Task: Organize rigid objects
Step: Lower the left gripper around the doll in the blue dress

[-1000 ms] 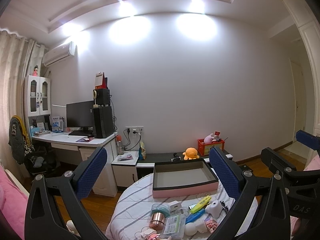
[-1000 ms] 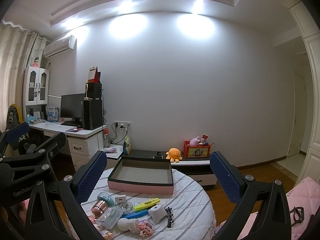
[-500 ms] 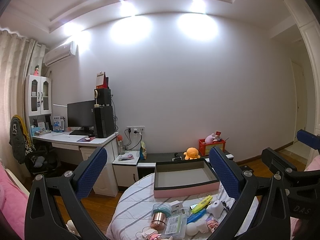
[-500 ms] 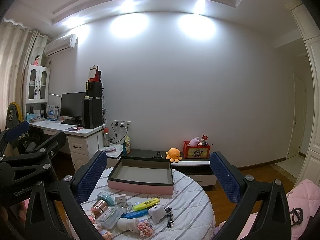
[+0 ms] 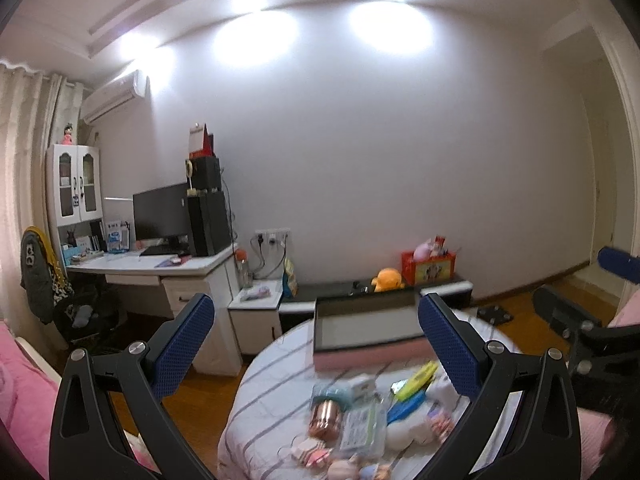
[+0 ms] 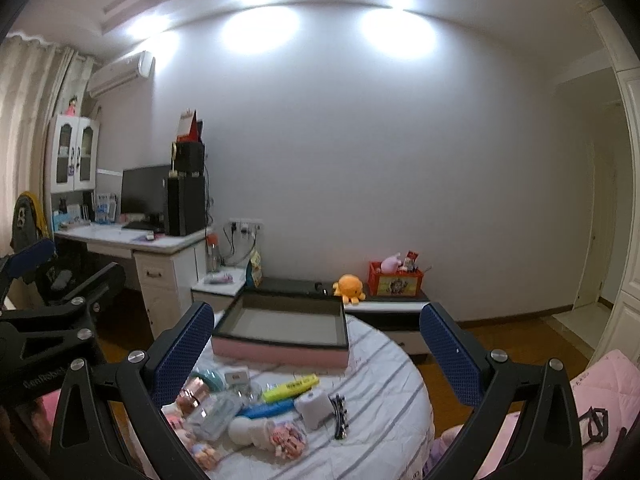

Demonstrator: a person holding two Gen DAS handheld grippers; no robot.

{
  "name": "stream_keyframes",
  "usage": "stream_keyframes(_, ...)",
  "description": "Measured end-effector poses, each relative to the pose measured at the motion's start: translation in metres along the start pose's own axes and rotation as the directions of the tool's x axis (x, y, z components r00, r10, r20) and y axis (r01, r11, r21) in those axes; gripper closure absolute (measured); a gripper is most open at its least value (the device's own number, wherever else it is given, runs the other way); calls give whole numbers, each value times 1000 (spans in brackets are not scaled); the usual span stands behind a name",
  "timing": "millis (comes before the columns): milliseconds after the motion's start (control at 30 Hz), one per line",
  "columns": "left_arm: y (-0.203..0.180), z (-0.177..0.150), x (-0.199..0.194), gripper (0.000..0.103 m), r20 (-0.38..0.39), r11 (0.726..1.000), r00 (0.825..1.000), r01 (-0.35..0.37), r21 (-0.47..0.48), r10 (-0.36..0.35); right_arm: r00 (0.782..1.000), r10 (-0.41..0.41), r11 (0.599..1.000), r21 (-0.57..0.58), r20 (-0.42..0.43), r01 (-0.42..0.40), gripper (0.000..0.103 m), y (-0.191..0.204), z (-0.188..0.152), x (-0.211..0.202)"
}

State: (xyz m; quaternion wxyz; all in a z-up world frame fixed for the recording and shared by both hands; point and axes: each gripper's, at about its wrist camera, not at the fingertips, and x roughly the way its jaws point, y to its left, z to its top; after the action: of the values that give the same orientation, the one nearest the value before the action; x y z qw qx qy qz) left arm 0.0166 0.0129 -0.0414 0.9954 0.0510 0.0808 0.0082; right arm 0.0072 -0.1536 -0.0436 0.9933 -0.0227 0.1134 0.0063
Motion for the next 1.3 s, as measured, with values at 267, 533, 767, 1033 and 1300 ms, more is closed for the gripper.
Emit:
stream_keyframes(267,7,-86,47,0,-241,998,970,25,-55,-37,976,-15,1000,13,-216,19,0,-16,-75,54)
stream_keyframes(533,-20,-161,60,0,-370,997,926,63,-37,-72,941,-6,998,53,-338,26,0,-37,-131,80)
stream_keyframes(767,-21,-188,80,0,-398,986,905,111,-123,-151,911,21,998,66,-411,7,0,-40,-160,101)
stream_keyframes(1033,-30,-200,86,0,-395,990,908,142,-21,-139,901,36,997,76,-432,-3,0,-41,-169,114)
stream_keyframes(1300,-23,-215,113,0,-443,974,869,181,-132,-222,887,32,998,63,-460,-3,0,-38,-175,121)
